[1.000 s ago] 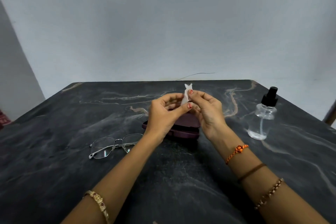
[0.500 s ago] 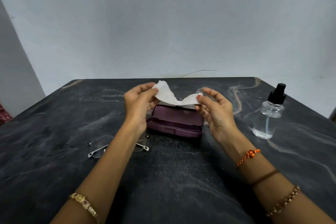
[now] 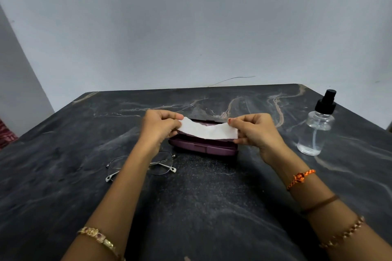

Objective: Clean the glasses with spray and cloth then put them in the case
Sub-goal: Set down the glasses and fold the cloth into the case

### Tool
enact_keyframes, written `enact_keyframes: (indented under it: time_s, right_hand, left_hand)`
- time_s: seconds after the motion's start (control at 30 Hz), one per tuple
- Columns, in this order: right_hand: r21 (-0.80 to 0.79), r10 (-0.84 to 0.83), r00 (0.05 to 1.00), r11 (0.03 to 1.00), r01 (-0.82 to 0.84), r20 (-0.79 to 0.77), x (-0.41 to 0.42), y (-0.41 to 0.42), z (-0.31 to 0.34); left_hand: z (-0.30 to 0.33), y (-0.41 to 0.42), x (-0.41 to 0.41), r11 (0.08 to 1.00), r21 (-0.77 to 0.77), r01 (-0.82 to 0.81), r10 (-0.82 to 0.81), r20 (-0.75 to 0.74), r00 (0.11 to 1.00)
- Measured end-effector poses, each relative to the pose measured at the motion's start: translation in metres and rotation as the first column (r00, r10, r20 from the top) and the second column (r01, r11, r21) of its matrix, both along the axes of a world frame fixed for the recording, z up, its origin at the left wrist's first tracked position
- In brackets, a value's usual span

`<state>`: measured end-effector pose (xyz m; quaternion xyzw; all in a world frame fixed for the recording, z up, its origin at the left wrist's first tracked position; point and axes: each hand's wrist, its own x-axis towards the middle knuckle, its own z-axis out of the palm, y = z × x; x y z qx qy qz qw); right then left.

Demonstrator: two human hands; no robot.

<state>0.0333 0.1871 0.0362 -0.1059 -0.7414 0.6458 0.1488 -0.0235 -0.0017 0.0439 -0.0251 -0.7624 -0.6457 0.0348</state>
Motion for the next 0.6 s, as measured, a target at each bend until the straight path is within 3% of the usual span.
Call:
enact_keyframes:
  time_s: [0.23,0.6]
  right_hand:
    - [0.275,0.02,0.996,0.96,-0.042,0.083,-0.001,0.001,-0.0046]
    - [0.476,-0.002,0.992,0.877,-0.058,0.126,-0.0015,0.001,-0.0044]
  left_hand:
    - [-0.0071,-0.0039,-0.0055,0.97,-0.242,-0.036,0.03,-0.028,0.999]
    - [-0.0074,-0.0086,-0.0032,0.903,-0.429,0.008,0.019,0.06,0.998]
